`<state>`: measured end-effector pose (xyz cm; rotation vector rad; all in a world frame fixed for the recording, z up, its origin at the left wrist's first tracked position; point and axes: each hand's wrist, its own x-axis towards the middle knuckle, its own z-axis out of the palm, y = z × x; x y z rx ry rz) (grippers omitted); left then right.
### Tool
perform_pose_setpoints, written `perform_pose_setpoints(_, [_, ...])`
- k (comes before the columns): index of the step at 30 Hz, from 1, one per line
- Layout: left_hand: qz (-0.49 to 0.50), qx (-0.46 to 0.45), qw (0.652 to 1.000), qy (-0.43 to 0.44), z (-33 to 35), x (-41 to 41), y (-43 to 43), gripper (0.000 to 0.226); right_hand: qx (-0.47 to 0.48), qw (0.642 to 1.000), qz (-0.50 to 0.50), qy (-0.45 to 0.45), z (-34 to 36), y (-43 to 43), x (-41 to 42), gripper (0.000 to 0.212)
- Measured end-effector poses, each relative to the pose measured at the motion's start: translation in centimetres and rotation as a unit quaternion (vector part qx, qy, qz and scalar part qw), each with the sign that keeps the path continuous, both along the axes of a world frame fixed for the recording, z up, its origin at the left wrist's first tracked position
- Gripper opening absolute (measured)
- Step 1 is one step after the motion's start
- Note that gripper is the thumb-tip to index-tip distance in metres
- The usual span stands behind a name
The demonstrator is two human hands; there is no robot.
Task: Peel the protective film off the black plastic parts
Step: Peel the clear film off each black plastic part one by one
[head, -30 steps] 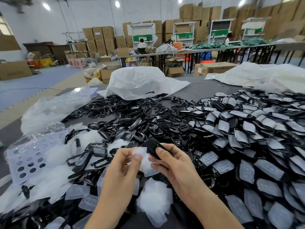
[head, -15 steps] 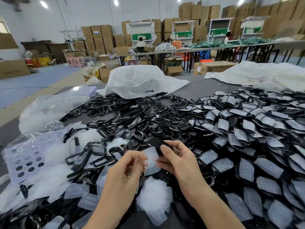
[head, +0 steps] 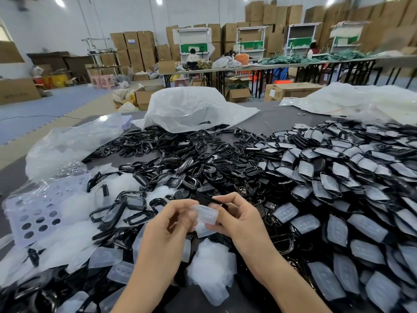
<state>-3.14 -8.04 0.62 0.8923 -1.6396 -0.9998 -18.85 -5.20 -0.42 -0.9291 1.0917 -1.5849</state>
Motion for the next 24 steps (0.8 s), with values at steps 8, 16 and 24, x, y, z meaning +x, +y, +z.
perform_pose_setpoints(8, [0.08, -0.013, 0.997, -0.001, -0.41, 0.26, -0.57, 0.004, -0.021, 0.998, 0.037, 0.035, 0.27, 0.44, 0.26, 0.018])
perform_pose_setpoints(16, [0.048, 0.072, 0.993, 0.078, -0.78, -0.39, -0.35, 0.009, -0.018, 0.998, 0.066, 0.007, 0.39, 0.48, 0.7, 0.027])
perform_pose_setpoints(24, [0.006, 0.1, 0.992, 0.073, -0.83, -0.52, -0.29, 0.033, -0.013, 0.999, 0.029, 0.029, 0.19, 0.43, 0.67, 0.015])
